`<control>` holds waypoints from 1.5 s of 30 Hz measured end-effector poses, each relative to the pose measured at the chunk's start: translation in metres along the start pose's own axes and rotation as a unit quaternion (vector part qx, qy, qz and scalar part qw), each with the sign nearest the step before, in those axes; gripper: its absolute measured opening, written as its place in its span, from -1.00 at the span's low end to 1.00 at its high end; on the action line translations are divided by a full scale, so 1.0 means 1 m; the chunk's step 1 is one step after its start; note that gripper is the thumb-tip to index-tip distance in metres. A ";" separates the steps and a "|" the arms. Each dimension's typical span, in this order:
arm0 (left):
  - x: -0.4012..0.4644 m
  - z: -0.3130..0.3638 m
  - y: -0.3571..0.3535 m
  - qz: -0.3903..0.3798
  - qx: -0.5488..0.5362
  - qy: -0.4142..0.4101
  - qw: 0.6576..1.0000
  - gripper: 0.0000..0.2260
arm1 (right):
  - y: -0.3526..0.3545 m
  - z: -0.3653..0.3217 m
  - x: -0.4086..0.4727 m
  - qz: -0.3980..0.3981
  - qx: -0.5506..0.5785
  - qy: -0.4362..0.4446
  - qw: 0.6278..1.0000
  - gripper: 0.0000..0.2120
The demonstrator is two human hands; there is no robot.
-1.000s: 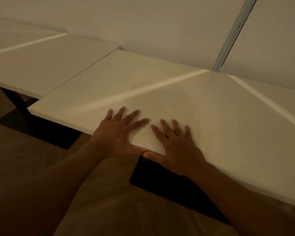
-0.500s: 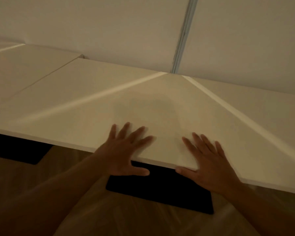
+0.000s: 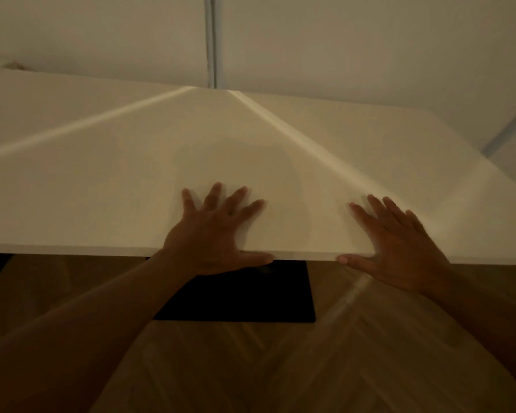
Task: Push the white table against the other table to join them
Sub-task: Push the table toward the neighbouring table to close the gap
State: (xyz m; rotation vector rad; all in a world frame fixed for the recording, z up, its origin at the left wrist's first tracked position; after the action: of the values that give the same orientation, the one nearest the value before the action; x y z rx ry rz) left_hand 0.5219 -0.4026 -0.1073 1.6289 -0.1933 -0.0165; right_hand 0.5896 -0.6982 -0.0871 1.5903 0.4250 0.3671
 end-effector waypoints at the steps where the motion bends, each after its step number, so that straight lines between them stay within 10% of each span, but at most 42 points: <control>1: 0.000 -0.002 0.001 0.000 -0.001 0.001 1.000 -0.04 | 0.004 0.003 0.003 0.002 -0.008 0.011 1.000 -0.02; 45: 0.013 0.004 0.003 -0.006 0.008 0.039 0.999 -0.10 | 0.007 0.016 0.027 0.058 -0.029 0.046 0.997 -0.06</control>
State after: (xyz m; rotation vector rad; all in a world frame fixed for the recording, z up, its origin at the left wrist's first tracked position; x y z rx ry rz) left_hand 0.5336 -0.4082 -0.1032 1.6437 -0.1232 0.0391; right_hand 0.6215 -0.6997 -0.0817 1.5501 0.3901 0.5372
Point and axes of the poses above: each hand's wrist, its own x-axis towards the middle knuckle, its own y-axis out of the back of the hand, z = x × y, the point moved 8 cm from there along x, towards the middle knuckle, and after that the axes turned 7 degrees about x, right-handed, at the moved point
